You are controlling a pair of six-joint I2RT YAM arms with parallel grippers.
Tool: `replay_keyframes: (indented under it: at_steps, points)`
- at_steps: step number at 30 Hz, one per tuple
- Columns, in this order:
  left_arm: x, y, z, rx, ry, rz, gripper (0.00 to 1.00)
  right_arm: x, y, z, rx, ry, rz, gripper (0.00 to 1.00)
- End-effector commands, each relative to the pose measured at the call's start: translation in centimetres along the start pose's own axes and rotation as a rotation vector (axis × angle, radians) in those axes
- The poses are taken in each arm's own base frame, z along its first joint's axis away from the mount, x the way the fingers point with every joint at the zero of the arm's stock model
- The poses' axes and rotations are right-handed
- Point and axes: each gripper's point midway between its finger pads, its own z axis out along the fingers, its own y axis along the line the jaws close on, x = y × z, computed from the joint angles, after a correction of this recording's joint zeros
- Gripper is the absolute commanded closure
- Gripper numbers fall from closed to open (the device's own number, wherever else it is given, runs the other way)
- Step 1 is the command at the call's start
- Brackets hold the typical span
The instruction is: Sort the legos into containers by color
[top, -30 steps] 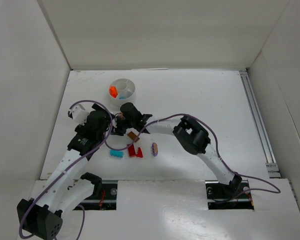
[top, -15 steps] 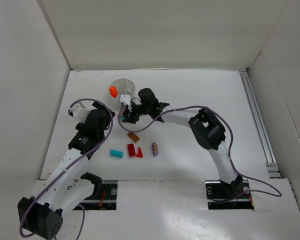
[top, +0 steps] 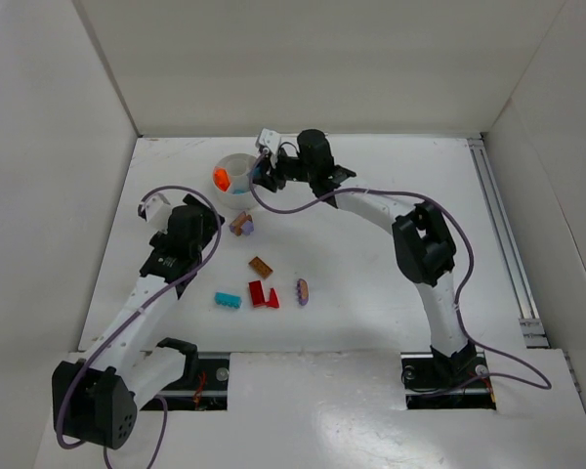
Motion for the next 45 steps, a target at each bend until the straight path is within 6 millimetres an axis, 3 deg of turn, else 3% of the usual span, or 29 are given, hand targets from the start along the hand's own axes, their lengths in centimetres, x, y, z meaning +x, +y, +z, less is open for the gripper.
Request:
replay_keyframes:
  at_steps: [1, 8, 10, 11, 15, 20, 26, 34, 39, 41, 45]
  points:
    - [0.0, -1.2, 0.4, 0.069, 0.002, 0.009, 0.0, -2.4, -1.0, 1.7, 0.049, -0.023, -0.026, 0.84]
    - [0.4, -1.1, 1.1, 0.057, 0.024, 0.035, 0.0, -0.2, -3.6, 3.2, 0.151, 0.079, -0.039, 0.84]
    - [0.3, -0.9, 1.2, 0.06, 0.033, 0.035, 0.0, 0.7, -3.6, 3.4, 0.151, 0.107, -0.035, 0.83]
    - [0.3, -1.0, 1.4, 0.061, 0.033, 0.034, 0.0, 0.1, -3.3, 3.7, 0.145, 0.098, -0.05, 0.83]
    - [0.3, -0.6, 1.7, 0.063, 0.044, 0.028, 0.0, 2.6, -3.1, 4.2, 0.142, 0.147, -0.037, 0.83]
    - [0.1, -0.8, 1.7, 0.07, 0.039, 0.025, 0.0, 3.6, -2.1, 4.9, 0.114, 0.156, -0.029, 0.8]
    - [0.6, -0.6, 2.0, 0.063, 0.057, 0.041, 0.0, 3.5, -2.0, 5.0, 0.105, 0.153, -0.029, 0.73]
    - [0.8, -0.7, 2.0, 0.069, 0.064, 0.041, 0.0, 3.7, -1.7, 5.1, 0.115, 0.167, -0.028, 0.5]
    - [1.0, -0.6, 1.9, 0.068, 0.076, 0.044, 0.0, 2.0, -1.8, 4.7, 0.134, 0.157, -0.04, 0.37]
    - [1.1, -0.6, 1.7, 0.073, 0.084, 0.044, 0.0, 2.4, -1.7, 4.7, 0.13, 0.165, -0.045, 0.33]
    - [1.6, -0.2, 1.7, 0.066, 0.102, 0.05, 0.0, 1.1, -1.9, 4.4, 0.137, 0.149, -0.054, 0.29]
